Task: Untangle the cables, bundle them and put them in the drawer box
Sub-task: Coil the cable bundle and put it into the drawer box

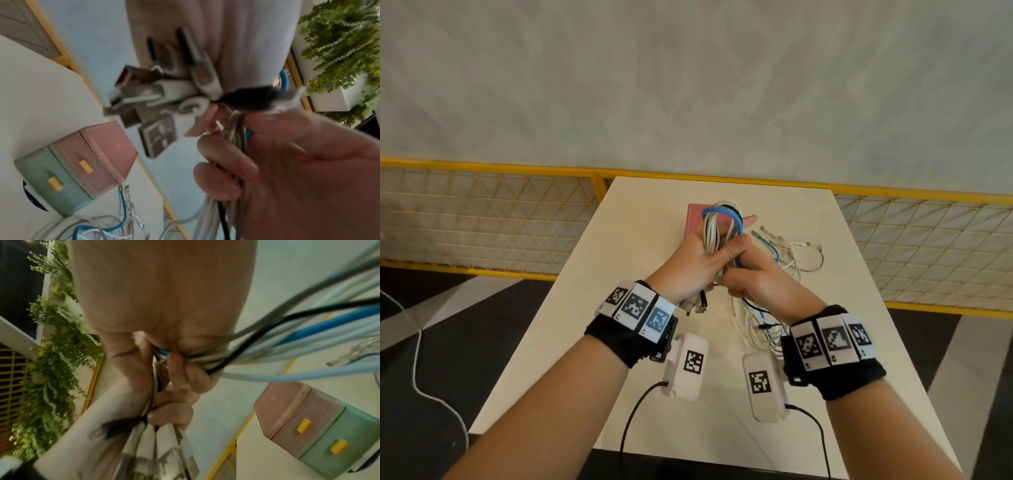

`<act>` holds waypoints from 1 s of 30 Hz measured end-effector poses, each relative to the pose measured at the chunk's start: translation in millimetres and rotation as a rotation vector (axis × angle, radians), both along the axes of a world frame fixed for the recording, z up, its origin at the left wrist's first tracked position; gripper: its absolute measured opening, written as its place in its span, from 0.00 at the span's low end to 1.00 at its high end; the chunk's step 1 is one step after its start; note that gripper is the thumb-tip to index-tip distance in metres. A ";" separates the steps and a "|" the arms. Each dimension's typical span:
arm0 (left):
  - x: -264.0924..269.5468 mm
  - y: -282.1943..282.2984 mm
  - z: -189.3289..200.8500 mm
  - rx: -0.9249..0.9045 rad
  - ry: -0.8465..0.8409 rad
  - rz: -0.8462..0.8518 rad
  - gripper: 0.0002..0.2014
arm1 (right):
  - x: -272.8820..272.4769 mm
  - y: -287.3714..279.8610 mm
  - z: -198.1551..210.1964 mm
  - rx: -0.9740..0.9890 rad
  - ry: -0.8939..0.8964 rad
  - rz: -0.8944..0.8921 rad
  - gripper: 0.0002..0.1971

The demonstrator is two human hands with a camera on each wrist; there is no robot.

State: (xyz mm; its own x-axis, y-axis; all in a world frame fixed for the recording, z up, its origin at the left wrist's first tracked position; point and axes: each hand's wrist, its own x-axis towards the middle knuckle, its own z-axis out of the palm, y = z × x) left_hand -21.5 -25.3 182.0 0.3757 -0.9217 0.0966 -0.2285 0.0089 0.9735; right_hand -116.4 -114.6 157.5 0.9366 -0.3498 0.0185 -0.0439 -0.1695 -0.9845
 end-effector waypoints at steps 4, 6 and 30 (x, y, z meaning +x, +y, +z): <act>9.5 -4.8 -14.0 0.084 -0.112 -0.040 0.15 | -3.4 4.8 3.3 -0.084 0.007 0.063 0.19; 11.6 -9.3 -20.1 0.086 -0.168 -0.018 0.16 | 0.6 9.6 -1.2 -0.178 0.001 -0.025 0.17; 28.9 -13.7 -0.5 -0.413 0.164 0.336 0.24 | -8.5 -5.4 -33.1 -0.220 0.167 -0.056 0.08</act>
State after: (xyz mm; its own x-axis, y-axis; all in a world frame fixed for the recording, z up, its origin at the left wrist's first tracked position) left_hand 7.4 -38.9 181.5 0.6828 -0.6467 0.3400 -0.1307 0.3497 0.9277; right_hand -124.9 -120.1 124.4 0.9125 -0.4057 -0.0528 -0.2173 -0.3714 -0.9027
